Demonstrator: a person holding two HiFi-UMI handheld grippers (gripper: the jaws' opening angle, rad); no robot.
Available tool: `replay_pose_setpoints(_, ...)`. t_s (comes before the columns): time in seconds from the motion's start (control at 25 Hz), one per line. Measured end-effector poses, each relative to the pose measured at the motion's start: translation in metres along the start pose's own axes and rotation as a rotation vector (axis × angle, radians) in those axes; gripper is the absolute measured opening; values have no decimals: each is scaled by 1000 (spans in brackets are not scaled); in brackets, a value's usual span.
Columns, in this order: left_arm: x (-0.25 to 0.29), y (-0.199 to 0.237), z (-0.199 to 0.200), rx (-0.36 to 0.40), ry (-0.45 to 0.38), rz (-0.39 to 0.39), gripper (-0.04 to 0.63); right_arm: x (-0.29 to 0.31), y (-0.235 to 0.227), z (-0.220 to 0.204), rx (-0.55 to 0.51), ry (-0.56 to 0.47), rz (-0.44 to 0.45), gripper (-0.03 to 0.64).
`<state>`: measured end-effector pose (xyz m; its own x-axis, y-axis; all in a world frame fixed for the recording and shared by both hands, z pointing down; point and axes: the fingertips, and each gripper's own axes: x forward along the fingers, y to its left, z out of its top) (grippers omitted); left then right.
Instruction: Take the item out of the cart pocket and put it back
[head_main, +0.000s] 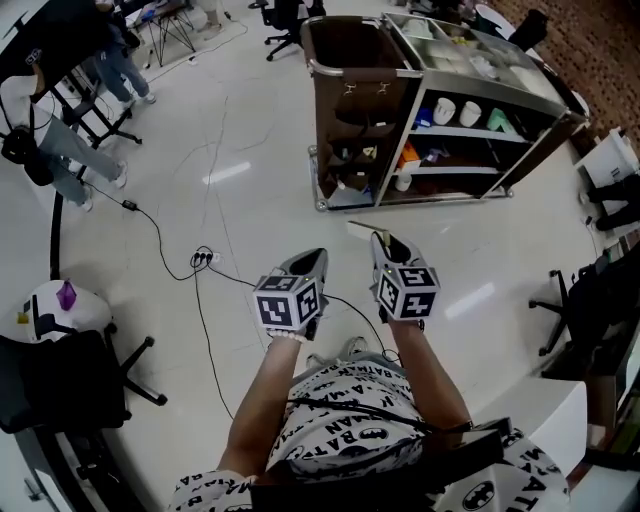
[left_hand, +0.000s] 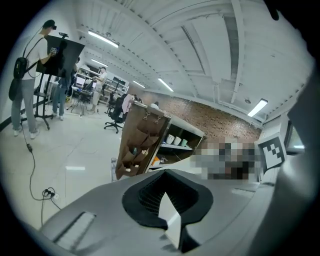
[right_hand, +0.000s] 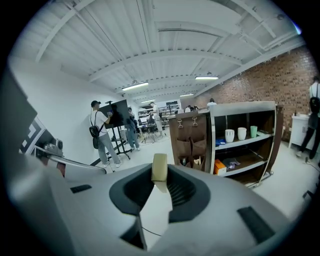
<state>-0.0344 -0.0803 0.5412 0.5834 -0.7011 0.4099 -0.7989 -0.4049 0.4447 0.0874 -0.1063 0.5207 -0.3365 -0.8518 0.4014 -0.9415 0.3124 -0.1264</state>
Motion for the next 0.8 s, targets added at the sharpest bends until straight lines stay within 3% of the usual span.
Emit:
replay_pose_setpoints(0.32, 10, -25, 25, 31, -51, -14, 2, -4, -20, 22, 20, -47, 32, 84)
replay_pose_setpoints(0.8, 0, -31, 18, 22, -62, -7, 2, -17, -15, 23, 12, -57, 40, 84)
